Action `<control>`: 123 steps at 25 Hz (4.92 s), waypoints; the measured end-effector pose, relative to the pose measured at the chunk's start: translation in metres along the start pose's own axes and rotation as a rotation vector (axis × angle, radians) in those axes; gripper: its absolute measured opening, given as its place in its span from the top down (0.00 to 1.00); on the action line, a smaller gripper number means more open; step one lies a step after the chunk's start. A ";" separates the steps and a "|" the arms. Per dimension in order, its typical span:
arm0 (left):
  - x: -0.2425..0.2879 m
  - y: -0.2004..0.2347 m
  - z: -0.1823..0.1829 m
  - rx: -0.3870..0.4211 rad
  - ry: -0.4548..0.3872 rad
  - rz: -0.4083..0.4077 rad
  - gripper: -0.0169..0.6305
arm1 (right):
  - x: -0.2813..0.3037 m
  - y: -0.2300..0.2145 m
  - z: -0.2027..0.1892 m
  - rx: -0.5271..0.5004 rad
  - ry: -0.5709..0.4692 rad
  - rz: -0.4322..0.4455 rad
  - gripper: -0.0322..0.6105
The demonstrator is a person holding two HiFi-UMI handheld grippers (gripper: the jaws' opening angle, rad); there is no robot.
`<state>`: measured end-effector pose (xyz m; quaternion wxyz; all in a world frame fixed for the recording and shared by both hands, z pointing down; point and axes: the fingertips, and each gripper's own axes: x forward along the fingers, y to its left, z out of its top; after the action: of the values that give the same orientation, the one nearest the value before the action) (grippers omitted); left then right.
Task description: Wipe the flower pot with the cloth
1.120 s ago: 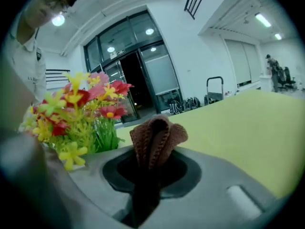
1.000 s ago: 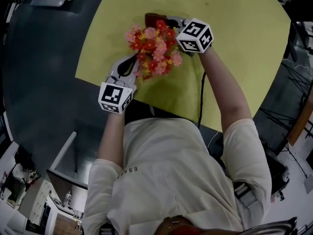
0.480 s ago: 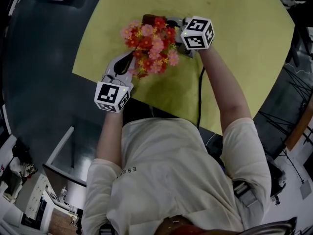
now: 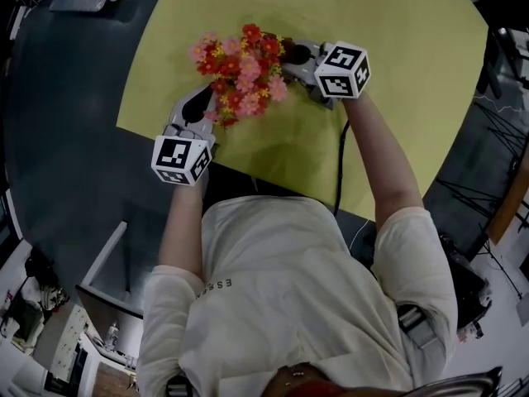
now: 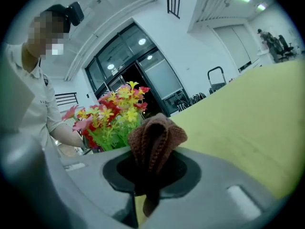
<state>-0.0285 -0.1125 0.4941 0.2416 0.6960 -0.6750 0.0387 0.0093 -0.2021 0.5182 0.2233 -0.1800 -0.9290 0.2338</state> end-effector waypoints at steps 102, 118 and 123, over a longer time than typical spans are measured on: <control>-0.070 0.121 0.003 0.000 0.136 -0.583 0.95 | 0.092 0.089 -0.060 0.656 -0.462 -1.523 0.85; -0.053 0.013 -0.008 0.251 0.103 -0.969 0.55 | -0.024 0.130 -0.144 0.550 -0.217 -1.504 0.85; -0.012 0.003 -0.010 0.368 0.104 -0.954 0.26 | -0.058 0.118 -0.147 0.523 -0.200 -1.510 0.85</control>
<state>-0.0299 -0.0975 0.4987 0.1393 0.9547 -0.2514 0.0770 0.1579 -0.0778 0.5545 0.2718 0.5763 -0.7308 0.2446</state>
